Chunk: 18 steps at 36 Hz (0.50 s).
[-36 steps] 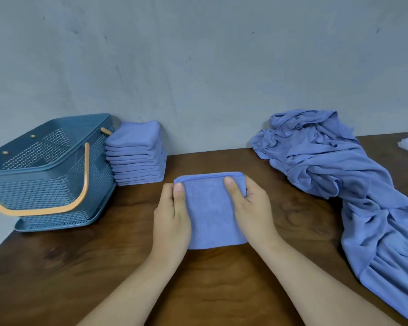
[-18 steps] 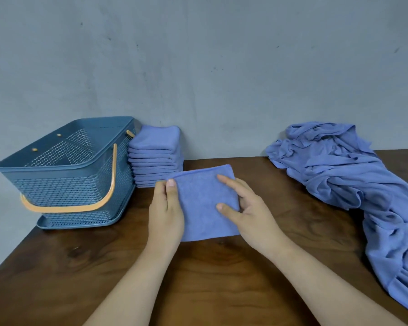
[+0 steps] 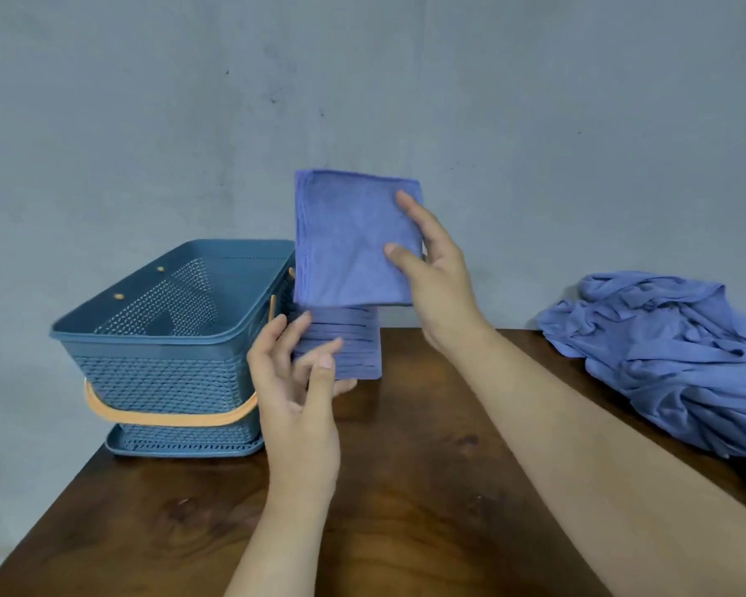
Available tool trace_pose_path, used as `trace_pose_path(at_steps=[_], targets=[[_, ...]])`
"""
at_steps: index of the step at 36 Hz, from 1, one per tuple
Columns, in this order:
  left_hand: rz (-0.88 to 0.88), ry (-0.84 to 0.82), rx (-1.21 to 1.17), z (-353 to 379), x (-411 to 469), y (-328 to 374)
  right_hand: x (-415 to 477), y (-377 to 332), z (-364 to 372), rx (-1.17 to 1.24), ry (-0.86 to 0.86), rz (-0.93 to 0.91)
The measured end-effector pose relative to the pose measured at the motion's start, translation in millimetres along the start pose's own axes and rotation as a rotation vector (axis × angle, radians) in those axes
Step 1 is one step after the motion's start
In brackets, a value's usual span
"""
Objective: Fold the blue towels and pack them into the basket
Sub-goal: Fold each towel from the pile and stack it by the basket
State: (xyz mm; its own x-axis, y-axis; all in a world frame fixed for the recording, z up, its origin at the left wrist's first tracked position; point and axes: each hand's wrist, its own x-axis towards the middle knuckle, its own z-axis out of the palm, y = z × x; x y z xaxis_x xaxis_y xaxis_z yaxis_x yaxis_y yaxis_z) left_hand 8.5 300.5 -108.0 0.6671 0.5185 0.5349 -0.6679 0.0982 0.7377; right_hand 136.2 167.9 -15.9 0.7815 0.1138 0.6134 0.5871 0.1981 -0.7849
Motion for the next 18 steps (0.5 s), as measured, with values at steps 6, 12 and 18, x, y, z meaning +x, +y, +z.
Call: trace_pose_path(at_steps=[6,12,18], targets=[[-0.091,-0.048,0.096,-2,-6,-23,70,67,30,-0.229,-0.035,0.475],[-0.152,-0.162,0.225,-2,-11,-38,76,93,30,-0.291,-0.076,0.708],[-0.162,-0.261,0.331,1,-16,-41,81,90,27,-0.279,-0.032,0.711]])
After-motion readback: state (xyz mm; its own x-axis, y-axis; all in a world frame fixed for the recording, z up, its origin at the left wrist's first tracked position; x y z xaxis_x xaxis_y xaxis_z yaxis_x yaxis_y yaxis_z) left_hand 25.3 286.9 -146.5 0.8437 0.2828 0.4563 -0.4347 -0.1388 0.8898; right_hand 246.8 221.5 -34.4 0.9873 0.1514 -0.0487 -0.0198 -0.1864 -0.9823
